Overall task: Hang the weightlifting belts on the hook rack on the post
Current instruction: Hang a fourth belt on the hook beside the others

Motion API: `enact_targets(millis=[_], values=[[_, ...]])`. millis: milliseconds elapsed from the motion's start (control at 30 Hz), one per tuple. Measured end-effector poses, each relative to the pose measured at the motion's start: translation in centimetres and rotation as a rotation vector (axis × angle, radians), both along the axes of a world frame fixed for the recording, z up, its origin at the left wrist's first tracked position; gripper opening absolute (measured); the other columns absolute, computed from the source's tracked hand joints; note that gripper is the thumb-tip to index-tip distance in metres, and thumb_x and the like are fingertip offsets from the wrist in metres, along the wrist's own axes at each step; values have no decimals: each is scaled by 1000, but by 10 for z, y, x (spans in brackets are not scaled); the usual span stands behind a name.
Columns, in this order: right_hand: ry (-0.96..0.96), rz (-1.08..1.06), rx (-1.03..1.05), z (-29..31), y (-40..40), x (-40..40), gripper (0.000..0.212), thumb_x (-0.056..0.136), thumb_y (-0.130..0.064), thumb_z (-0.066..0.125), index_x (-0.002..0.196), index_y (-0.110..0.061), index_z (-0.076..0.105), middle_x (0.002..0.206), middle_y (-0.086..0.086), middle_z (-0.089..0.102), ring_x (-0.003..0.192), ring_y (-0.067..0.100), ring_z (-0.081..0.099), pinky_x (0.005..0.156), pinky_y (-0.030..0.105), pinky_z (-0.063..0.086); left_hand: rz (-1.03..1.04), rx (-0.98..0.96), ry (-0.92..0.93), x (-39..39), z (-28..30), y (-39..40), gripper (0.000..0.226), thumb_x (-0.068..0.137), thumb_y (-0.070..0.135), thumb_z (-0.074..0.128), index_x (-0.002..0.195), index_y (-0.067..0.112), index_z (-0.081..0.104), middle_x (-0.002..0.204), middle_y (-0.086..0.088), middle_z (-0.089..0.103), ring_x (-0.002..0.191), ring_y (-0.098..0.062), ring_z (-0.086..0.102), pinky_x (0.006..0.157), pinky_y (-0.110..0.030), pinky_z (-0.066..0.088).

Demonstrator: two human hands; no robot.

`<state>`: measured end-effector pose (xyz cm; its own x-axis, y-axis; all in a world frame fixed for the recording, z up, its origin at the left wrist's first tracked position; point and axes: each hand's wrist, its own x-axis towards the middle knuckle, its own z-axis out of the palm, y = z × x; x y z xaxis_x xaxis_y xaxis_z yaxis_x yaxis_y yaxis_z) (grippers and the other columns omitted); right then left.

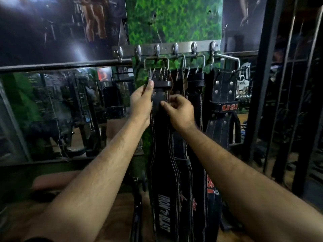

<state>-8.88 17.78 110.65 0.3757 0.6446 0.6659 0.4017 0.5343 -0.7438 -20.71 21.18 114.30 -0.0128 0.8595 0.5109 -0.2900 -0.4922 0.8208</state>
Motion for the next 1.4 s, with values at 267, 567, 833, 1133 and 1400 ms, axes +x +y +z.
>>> enact_targets(millis=[267, 567, 833, 1133, 1400], values=[[-28, 226, -129, -57, 6, 7, 38, 88, -19, 76, 62, -18, 49, 55, -8, 43, 48, 1, 35, 47, 18, 33, 35, 0, 107, -2, -63, -5, 6, 96, 7, 64, 92, 9, 67, 82, 16, 72, 77, 11, 63, 72, -7, 48], [39, 277, -379, -202, 4, 8, 39, 78, -41, 81, 86, -5, 72, 81, 11, 75, 75, 24, 72, 69, 48, 61, 23, -158, 280, -19, -195, -6, 26, 91, 14, 73, 93, -10, 62, 92, -19, 72, 84, -17, 71, 83, -35, 58], [52, 312, -593, -295, -19, 16, 39, 80, -24, 84, 113, -7, 73, 110, 5, 77, 102, 18, 74, 94, 43, 59, -109, -342, 445, -41, -309, -12, 18, 88, 7, 75, 103, 17, 73, 91, 11, 76, 85, 1, 73, 77, -18, 56], [-38, 241, -791, -419, -35, 12, 41, 77, -35, 86, 108, -10, 77, 107, -1, 78, 99, 8, 74, 90, 41, 61, -117, -548, 698, -51, -457, -18, 34, 83, 22, 82, 114, 8, 75, 106, -1, 76, 98, -12, 73, 81, -22, 56], [-97, 256, -997, -526, -51, 20, 47, 76, -48, 82, 112, -18, 76, 111, -1, 77, 102, 9, 73, 91, 42, 60, -200, -621, 742, -52, -561, -34, 37, 83, 15, 82, 118, 17, 72, 112, 0, 74, 107, -17, 71, 100, -38, 56]])
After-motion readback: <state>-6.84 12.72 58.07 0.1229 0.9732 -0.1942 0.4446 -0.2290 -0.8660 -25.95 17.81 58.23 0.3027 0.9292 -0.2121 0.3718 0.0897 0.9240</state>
